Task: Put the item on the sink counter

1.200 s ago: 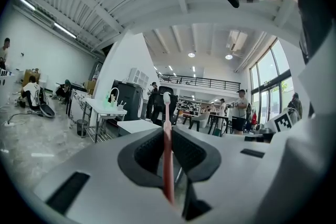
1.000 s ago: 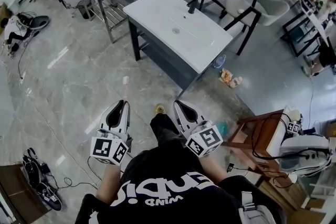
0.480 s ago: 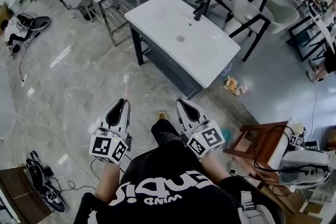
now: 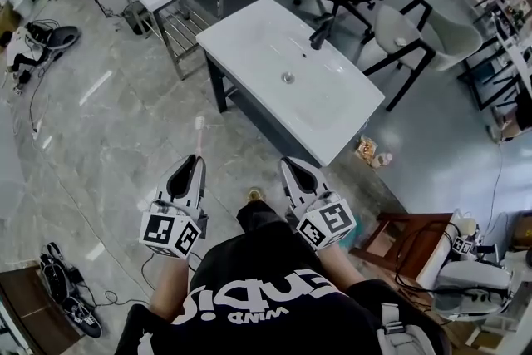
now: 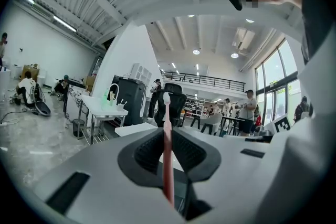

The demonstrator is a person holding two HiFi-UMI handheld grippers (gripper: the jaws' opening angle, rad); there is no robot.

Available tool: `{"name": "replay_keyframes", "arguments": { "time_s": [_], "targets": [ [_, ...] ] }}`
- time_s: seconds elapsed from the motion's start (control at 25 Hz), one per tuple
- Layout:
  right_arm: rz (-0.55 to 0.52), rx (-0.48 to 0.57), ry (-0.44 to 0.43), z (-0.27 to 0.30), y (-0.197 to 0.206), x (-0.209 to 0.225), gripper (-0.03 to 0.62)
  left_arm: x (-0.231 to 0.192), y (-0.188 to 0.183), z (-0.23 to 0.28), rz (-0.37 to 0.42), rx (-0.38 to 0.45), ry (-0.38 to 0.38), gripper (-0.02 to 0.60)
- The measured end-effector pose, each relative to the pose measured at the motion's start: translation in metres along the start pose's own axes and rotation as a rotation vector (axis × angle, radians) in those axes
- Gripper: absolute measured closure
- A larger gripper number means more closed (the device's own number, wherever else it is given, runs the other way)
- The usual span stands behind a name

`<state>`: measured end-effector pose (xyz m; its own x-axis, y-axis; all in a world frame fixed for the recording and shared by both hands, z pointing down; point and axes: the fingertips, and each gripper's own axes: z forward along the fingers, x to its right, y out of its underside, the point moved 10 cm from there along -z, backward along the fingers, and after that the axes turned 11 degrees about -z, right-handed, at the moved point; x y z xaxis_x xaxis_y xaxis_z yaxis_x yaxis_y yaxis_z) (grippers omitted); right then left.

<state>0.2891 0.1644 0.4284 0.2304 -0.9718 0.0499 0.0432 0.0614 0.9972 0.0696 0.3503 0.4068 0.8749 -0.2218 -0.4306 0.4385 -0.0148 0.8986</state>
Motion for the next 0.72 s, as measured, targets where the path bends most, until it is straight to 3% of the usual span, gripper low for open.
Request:
{"name": "replay_keyframes", "arguments": {
  "time_s": [0.36, 0.72],
  "targets": [
    [-0.007, 0.001, -0.056, 0.054, -0.007, 0.059, 0.577, -0.009, -0.016, 0.065, 0.009, 0.029, -0.028, 0.518],
    [-0.018, 0.009, -0.101, 0.095, -0.011, 0.090, 0.577, -0.019, -0.029, 0.107, 0.036, 0.051, -0.036, 0.518]
  ]
}}
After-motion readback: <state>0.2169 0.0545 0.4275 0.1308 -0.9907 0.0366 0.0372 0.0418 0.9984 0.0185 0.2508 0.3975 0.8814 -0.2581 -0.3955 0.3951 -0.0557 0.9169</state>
